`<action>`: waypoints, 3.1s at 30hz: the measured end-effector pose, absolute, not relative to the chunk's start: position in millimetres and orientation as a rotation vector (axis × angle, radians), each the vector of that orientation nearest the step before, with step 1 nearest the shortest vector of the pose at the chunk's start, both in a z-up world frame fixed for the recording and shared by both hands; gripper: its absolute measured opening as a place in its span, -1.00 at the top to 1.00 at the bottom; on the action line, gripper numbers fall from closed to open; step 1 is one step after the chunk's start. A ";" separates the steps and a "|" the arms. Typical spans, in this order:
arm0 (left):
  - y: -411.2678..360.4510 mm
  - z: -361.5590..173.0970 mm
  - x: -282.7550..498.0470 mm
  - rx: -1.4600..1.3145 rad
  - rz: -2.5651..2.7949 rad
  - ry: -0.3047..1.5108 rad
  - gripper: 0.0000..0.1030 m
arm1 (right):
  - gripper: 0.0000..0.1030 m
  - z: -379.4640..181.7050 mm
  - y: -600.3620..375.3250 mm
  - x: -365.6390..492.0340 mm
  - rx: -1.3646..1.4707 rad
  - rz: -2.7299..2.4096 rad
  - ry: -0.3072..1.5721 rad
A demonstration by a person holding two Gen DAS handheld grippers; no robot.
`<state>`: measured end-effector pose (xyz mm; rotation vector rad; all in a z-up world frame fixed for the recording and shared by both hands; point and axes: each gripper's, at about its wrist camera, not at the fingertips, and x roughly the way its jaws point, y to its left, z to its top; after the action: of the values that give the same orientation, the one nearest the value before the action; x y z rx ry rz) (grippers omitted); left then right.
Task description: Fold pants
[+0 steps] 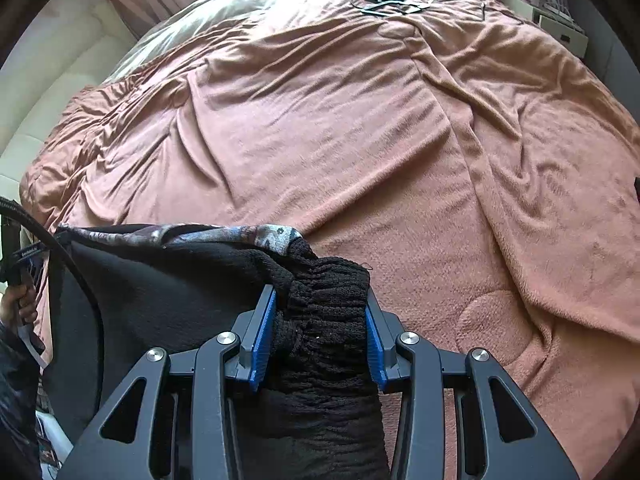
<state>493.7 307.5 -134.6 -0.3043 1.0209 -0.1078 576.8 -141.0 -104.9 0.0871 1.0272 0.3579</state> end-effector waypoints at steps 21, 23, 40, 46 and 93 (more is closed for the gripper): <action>352.2 -135.6 495.0 -0.316 0.091 1.027 -0.05 | -0.35 -81.4 -108.3 565.6 0.037 0.388 0.913; 352.9 -133.5 482.3 -0.330 0.085 1.034 -0.05 | -0.35 -78.3 -108.9 558.1 0.038 0.386 0.903; 328.2 -116.2 346.2 -0.408 0.060 1.014 -0.06 | -0.35 -67.6 -96.3 475.8 0.022 0.498 0.861; 322.8 -125.1 307.3 -0.486 0.061 1.008 -0.06 | -0.35 -71.4 -89.1 459.1 0.030 0.549 0.870; 324.9 -188.4 200.9 -1.111 0.140 0.830 -0.28 | -0.11 -121.1 -13.6 418.6 0.016 0.668 0.939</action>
<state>200.9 324.9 -188.4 -1.1110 0.8301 0.1404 418.6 -13.6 -121.1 0.0161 0.9394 0.6681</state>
